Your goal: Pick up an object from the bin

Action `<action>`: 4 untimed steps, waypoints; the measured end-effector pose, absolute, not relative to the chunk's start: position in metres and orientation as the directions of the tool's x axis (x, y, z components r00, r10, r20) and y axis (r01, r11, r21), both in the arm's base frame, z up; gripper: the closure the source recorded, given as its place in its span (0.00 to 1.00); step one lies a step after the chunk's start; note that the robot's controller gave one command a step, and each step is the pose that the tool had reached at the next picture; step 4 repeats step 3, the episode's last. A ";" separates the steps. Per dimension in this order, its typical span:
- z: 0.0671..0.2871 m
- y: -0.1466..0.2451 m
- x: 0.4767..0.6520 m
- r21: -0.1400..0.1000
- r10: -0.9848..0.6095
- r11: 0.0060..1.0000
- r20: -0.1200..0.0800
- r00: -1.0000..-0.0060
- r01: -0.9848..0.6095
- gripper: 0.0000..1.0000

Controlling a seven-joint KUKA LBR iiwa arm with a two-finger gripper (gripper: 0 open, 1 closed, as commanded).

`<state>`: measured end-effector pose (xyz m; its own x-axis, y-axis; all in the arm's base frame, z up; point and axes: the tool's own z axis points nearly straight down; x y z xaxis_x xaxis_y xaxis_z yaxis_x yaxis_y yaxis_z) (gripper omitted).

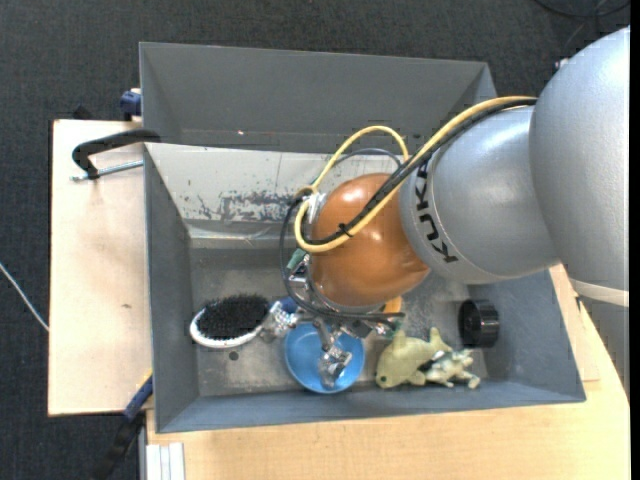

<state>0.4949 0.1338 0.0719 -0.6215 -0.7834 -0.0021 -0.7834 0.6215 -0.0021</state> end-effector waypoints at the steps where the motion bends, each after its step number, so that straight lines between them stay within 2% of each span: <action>1: 0.072 0.134 0.496 -0.001 -0.782 0.623 -0.003 -0.623 -0.782 0.00; 2: 0.077 0.136 0.502 -0.012 -0.783 0.622 -0.021 -0.622 -0.783 1.00; 3: 0.113 0.137 0.506 -0.010 -0.782 0.623 -0.014 -0.623 -0.782 1.00; 4: 0.113 0.137 0.506 -0.010 -0.782 0.623 -0.014 -0.623 -0.782 1.00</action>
Offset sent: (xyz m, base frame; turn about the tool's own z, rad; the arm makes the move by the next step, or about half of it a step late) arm 0.0000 0.0000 0.0000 0.0000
